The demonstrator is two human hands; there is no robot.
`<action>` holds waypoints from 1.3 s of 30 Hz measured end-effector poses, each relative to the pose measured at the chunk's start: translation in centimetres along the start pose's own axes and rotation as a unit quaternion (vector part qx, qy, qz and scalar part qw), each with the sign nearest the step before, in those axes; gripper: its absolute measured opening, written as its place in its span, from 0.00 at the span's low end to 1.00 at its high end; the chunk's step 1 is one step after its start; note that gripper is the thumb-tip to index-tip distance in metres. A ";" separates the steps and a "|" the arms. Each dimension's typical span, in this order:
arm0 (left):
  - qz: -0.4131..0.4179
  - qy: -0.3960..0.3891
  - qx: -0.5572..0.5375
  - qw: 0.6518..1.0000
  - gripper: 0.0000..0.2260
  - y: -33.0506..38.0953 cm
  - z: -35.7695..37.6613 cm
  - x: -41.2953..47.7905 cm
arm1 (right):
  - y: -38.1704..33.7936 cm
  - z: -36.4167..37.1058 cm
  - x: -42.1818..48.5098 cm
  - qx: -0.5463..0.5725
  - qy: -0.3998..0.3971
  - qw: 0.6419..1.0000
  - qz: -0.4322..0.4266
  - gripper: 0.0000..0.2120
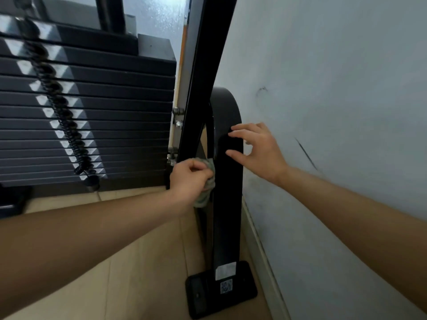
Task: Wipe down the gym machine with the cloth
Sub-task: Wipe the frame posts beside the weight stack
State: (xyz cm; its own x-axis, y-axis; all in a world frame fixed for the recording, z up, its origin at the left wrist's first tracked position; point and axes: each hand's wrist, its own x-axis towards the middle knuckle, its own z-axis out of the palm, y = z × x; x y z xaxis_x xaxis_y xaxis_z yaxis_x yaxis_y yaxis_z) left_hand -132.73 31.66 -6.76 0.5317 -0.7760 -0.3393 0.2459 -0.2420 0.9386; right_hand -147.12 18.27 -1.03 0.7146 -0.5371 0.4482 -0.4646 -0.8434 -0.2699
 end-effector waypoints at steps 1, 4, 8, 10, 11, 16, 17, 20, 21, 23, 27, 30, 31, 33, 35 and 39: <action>0.015 -0.008 -0.020 1.000 0.06 1.3 0.0 -0.1 | -0.4 -0.7 0.8 0.045 0.004 0.998 0.052 0.14; 0.057 -0.054 -0.071 0.994 0.05 5.3 -0.2 -0.3 | -2.1 -3.0 2.9 0.247 -0.018 0.945 0.212 0.06; 0.071 -0.140 -0.159 0.975 0.07 9.9 -0.3 -0.2 | -2.3 -5.6 4.1 0.427 -0.222 0.796 0.368 0.21; 0.094 -0.166 -0.177 0.966 0.07 11.0 -0.3 -0.2 | -2.0 -5.9 3.9 0.489 -0.290 0.727 0.385 0.26; 0.119 -0.165 -0.161 0.966 0.06 11.1 -0.1 -0.2 | -1.9 -5.9 3.9 0.518 -0.299 0.703 0.385 0.27; 0.251 -0.122 0.021 0.960 0.06 9.6 0.3 1.1 | -1.6 -6.3 4.3 0.596 -0.259 0.658 0.380 0.21; 0.266 -0.130 0.063 0.953 0.07 9.4 0.4 1.4 | -1.6 -6.2 4.4 0.594 -0.250 0.664 0.380 0.20; 0.311 -0.162 0.165 0.922 0.12 9.2 0.5 1.5 | -1.5 -5.7 4.5 0.585 -0.209 0.683 0.384 0.21; 0.320 -0.174 0.164 0.917 0.13 9.2 0.6 1.4 | -1.5 -5.5 4.6 0.584 -0.193 0.689 0.382 0.20; 0.330 -0.170 0.142 0.918 0.14 9.2 0.6 1.1 | -1.5 -5.6 5.0 0.571 -0.168 0.713 0.371 0.16; 0.429 -0.059 0.273 0.859 0.16 8.3 0.0 2.2 | -0.8 -6.1 6.2 0.459 -0.040 0.809 0.365 0.12; 0.476 -0.069 0.426 0.766 0.22 7.5 -0.5 2.7 | 0.2 -5.8 6.8 0.415 0.046 0.832 0.366 0.14; 0.475 -0.077 0.464 0.744 0.24 7.1 -0.5 2.8 | 0.3 -5.4 6.8 0.409 0.045 0.834 0.367 0.15; 0.467 -0.086 0.520 0.710 0.28 6.3 -0.5 3.0 | 0.4 -4.5 6.4 0.396 -0.010 0.837 0.377 0.16; 0.469 -0.086 0.554 0.682 0.29 5.7 -0.7 3.2 | 0.2 -4.1 5.8 0.377 -0.125 0.833 0.385 0.16; 0.477 -0.081 0.568 0.666 0.30 5.3 -1.0 3.6 | 0.4 -5.8 5.5 0.382 -0.219 0.794 0.419 0.11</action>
State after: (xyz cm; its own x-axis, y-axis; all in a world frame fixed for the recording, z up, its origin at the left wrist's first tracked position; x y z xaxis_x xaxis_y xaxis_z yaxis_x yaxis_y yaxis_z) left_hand -128.69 28.19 -3.07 -0.1104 -0.9228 0.3691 -0.9618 0.1928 0.1944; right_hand -146.38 15.09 6.32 0.5125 -0.7276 -0.4561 -0.5403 0.1397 -0.8298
